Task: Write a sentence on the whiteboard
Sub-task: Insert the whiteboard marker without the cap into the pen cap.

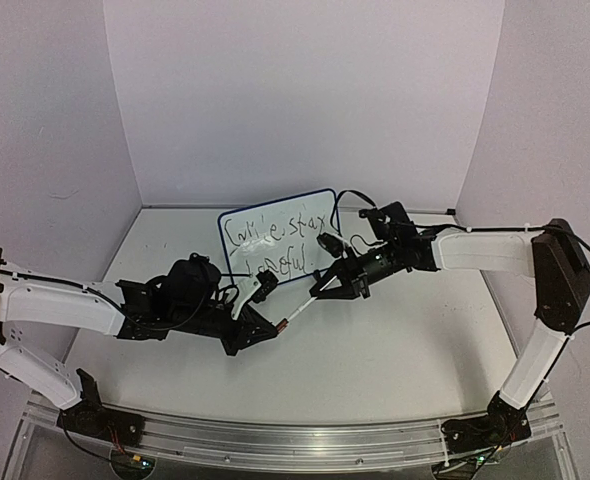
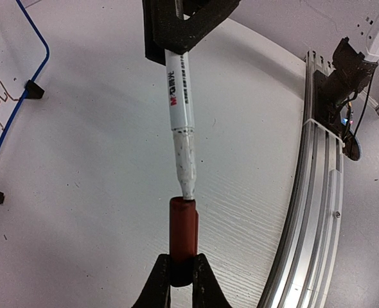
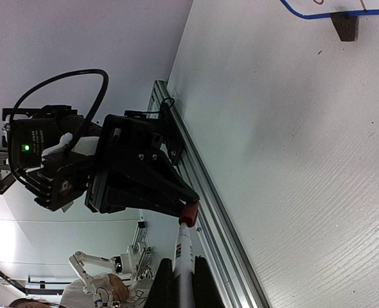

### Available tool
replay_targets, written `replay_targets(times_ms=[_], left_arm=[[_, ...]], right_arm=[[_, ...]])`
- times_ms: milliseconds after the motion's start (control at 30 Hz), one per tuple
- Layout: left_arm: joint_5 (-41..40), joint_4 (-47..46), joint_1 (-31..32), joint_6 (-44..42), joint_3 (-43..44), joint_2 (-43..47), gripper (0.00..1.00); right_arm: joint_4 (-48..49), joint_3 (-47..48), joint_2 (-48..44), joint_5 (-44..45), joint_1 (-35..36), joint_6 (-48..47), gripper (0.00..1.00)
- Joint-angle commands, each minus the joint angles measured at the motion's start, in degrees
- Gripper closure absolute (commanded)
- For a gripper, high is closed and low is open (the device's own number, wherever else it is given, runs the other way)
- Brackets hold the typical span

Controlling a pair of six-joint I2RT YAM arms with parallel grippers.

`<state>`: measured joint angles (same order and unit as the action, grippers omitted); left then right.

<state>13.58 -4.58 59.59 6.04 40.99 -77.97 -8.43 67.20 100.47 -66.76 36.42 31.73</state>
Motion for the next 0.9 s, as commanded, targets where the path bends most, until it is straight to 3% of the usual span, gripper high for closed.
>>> replay_targets(times_ms=[0, 867], left_arm=[[0.4, -1.0, 0.1, -0.3, 2.3, 0.5, 1.0], [-0.6, -5.0, 0.1, -0.2, 6.7, -3.3, 1.0]], right_arm=[[0.6, 2.3, 1.4, -0.3, 0.5, -0.5, 1.0], [-2.1, 3.5, 2.5, 5.5, 6.0, -2.9, 1.0]])
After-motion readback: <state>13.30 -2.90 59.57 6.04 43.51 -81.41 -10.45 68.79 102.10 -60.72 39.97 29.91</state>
